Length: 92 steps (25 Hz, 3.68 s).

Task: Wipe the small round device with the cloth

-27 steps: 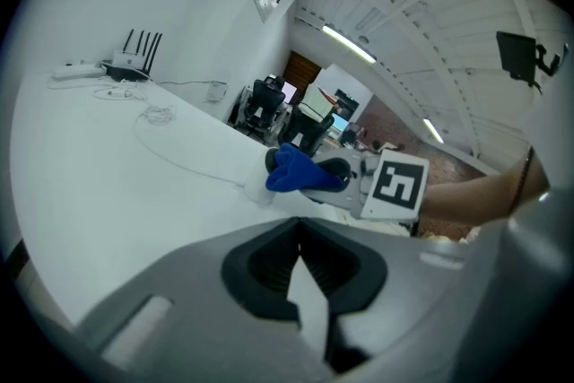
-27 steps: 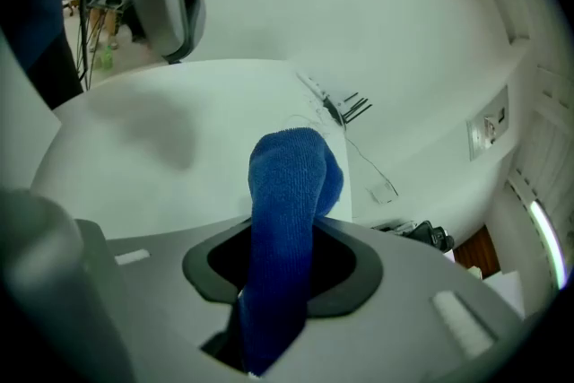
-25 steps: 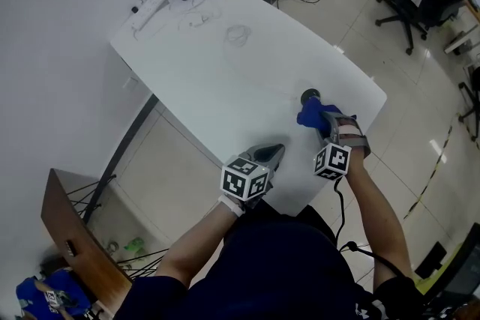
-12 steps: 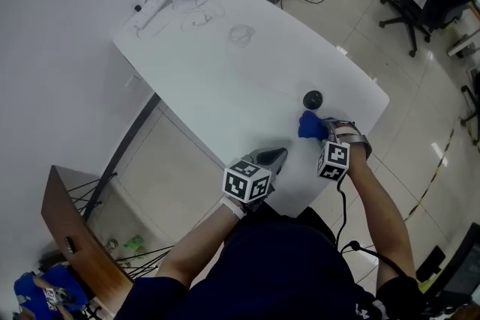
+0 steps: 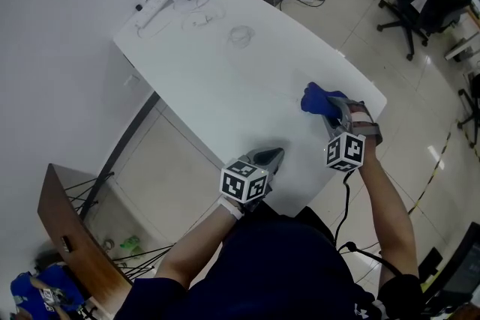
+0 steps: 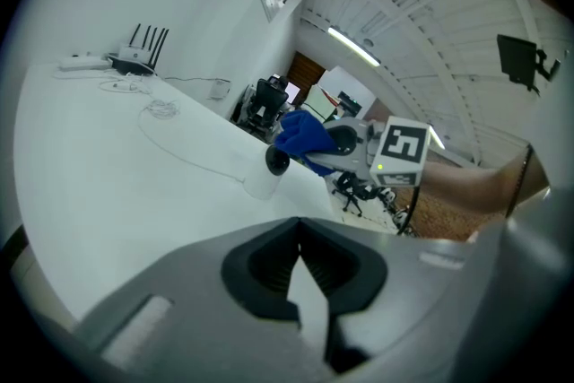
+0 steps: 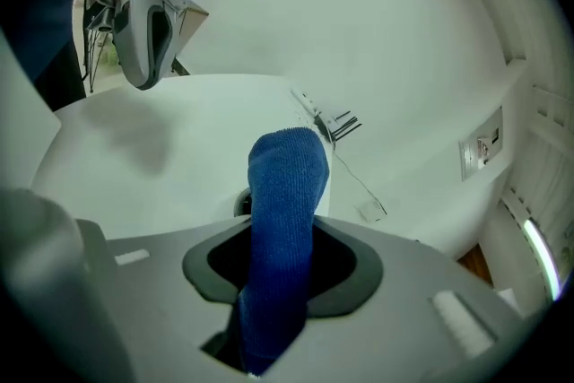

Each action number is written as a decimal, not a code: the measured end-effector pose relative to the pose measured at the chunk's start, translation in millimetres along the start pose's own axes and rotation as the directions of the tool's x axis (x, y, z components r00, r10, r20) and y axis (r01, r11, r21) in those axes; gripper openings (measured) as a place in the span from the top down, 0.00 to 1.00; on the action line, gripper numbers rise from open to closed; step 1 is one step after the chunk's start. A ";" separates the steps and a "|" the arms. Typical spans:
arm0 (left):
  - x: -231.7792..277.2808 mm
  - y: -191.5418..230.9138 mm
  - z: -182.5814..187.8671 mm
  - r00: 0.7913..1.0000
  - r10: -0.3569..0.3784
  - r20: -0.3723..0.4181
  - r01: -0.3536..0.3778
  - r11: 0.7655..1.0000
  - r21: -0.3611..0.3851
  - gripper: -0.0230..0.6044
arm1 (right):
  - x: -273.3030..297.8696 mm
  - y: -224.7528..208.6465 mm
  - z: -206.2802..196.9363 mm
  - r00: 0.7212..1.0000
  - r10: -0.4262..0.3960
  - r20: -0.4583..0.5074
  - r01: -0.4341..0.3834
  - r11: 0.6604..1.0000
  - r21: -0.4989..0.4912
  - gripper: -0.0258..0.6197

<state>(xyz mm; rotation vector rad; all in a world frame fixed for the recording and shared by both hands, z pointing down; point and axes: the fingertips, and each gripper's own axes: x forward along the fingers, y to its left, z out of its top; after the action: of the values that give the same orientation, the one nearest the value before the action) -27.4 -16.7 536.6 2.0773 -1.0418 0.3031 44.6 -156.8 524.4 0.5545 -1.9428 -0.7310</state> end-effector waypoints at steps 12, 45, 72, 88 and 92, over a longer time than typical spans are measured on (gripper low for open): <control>34.3 10.0 76.6 0.997 0.045 0.061 -0.053 0.988 0.144 0.92 | 46.2 -22.8 -21.9 0.991 0.122 -0.047 -0.117 0.988 0.103 0.74; 92.2 26.1 53.1 1.000 -0.003 -0.021 0.006 0.987 0.162 0.76 | 30.9 -27.9 -13.9 0.956 0.288 0.046 -0.277 0.946 -0.165 0.74; 132.1 30.4 39.5 0.996 -0.023 -0.091 0.039 0.985 0.168 0.75 | 141.4 29.6 -30.3 0.758 0.627 -0.183 -0.638 0.652 -0.409 0.74; 57.3 -17.2 45.9 0.961 -0.272 0.054 0.276 0.958 -0.081 0.76 | -37.7 17.4 -20.5 0.784 0.146 0.604 -0.620 0.123 0.775 0.74; 38.9 -49.0 64.3 0.891 -0.434 0.132 0.446 0.892 -0.071 0.66 | -77.0 32.8 13.4 0.708 0.063 0.703 -0.706 0.058 0.706 0.74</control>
<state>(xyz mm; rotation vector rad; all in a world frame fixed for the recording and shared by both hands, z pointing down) 26.7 -68.4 487.2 2.1869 -0.6023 -0.0967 64.2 -80.1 494.2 0.4558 -2.7642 1.1176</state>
